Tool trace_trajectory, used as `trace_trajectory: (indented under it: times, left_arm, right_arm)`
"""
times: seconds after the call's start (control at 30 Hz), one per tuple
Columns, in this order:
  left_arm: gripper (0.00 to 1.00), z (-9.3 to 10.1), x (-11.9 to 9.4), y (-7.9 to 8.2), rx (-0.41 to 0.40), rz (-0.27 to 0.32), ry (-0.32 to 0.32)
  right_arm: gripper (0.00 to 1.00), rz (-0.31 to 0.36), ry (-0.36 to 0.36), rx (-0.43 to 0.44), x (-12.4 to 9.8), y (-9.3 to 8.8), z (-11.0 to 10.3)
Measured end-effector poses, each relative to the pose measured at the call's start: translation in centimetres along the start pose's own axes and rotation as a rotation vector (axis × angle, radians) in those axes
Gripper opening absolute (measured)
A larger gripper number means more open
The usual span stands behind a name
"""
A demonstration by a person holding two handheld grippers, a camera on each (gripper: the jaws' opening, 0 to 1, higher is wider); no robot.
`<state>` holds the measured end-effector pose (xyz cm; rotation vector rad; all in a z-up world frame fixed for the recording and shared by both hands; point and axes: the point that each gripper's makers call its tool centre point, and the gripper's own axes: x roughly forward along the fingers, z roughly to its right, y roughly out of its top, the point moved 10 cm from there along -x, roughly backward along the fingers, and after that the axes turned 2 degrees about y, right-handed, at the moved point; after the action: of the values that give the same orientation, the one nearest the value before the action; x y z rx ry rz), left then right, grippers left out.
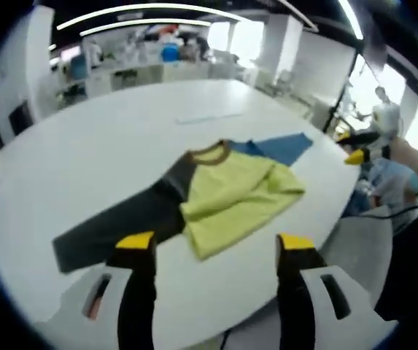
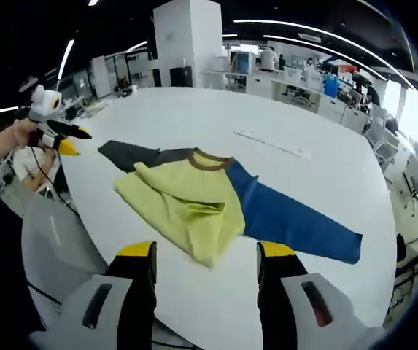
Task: Fold the garment on the visible template until the final outline fits inside the template.
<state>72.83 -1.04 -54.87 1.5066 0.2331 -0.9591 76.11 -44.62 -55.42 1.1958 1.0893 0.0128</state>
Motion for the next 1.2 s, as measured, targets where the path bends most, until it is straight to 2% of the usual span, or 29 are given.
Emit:
trace_trajectory:
  times: [0.33, 0.6, 0.8, 1.07, 1.2]
  left_arm:
    - [0.73, 1.7, -3.7, -1.1, -0.029, 0.054, 0.026]
    - [0.8, 1.9, -5.5, -2.6, -0.043, 0.054, 0.051]
    - [0.86, 2.0, -6.2, -3.1, -0.037, 0.046, 0.068]
    - [0.93, 2.1, -6.6, -3.4, -0.059, 0.061, 0.06]
    - [0.96, 2.1, -6.6, -3.6, -0.056, 0.049, 0.053]
  right_arm:
    - [0.67, 0.073, -0.047, 0.07, -4.1, -1.1, -1.6]
    - [0.72, 0.109, -0.073, 0.127, -6.2, -2.1, -2.2]
    - [0.8, 0.129, -0.092, 0.155, -7.3, -2.6, -2.6]
    - [0.91, 0.153, -0.111, 0.204, -8.1, -3.4, -2.8]
    - [0.99, 0.165, -0.125, 0.222, -8.3, -3.6, -2.8]
